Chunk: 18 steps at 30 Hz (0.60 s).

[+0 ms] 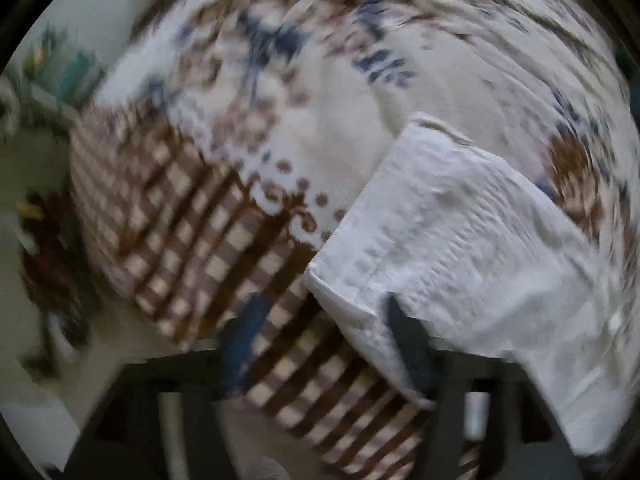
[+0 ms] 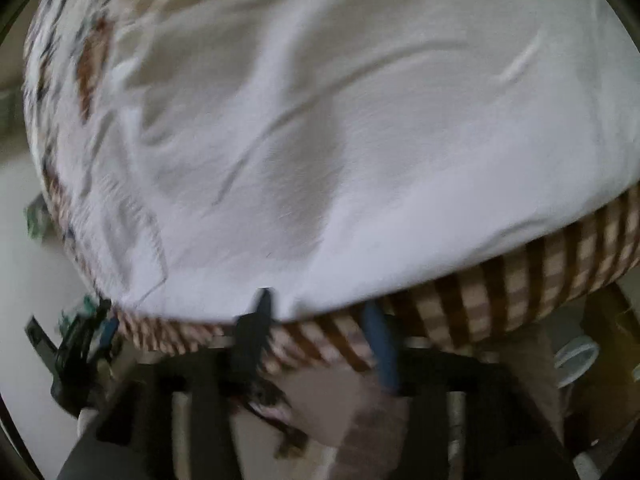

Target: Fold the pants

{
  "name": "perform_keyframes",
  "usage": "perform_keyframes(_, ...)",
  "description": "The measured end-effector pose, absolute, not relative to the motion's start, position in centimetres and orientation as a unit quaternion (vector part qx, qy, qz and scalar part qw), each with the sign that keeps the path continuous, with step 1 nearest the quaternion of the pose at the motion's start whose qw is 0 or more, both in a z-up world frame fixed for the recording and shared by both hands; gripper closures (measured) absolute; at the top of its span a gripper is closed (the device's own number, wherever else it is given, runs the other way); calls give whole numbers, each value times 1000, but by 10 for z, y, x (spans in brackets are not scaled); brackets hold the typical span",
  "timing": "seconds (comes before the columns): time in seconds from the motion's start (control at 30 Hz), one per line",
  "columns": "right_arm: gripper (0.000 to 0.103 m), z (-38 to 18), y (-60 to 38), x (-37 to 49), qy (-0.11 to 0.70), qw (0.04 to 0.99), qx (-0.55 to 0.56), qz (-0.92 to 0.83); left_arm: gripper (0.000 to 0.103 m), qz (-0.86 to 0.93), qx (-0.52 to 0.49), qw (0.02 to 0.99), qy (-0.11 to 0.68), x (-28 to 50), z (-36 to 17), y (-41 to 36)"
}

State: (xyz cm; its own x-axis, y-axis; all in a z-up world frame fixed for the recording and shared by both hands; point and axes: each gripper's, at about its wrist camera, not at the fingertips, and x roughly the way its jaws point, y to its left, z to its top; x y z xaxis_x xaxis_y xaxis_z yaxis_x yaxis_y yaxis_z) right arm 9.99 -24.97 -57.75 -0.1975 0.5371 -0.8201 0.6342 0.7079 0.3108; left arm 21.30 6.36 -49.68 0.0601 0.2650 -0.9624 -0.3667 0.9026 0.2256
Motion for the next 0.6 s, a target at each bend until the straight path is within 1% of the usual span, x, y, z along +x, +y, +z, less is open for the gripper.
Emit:
perform_keyframes(0.03,45,-569,-252,108,780,506,367,-28,8,212,-20,731,648,216,-492,53)
perform_keyframes(0.1,45,-552,-261,128,782,517,349,1,8,187,10,744,641,225,-487,25)
perform_keyframes(0.2,45,-530,-272,185,768,566,295,50,8,143,31,764,628,250,-495,-22)
perform_keyframes(0.27,45,-527,-269,235,753,612,230,80,8,117,30,765,632,275,-517,-49)
perform_keyframes(0.33,45,-538,-263,287,744,636,170,118,8,98,42,759,642,295,-542,-72)
perform_keyframes(0.4,45,-555,-252,324,748,625,158,161,8,90,73,754,646,308,-566,-89)
perform_keyframes(0.43,45,-570,-246,339,758,603,156,193,8,89,83,749,652,310,-574,-93)
perform_keyframes(0.5,45,-592,-238,353,778,573,129,222,7,91,89,739,662,311,-587,-91)
perform_keyframes(0.53,48,-601,-234,352,795,543,114,247,7,91,83,738,664,309,-591,-87)
perform_keyframes(0.57,49,-605,-231,351,801,529,102,262,6,90,78,738,664,307,-593,-83)
perform_keyframes(0.6,53,-607,-230,346,807,517,88,272,5,87,74,740,663,305,-593,-80)
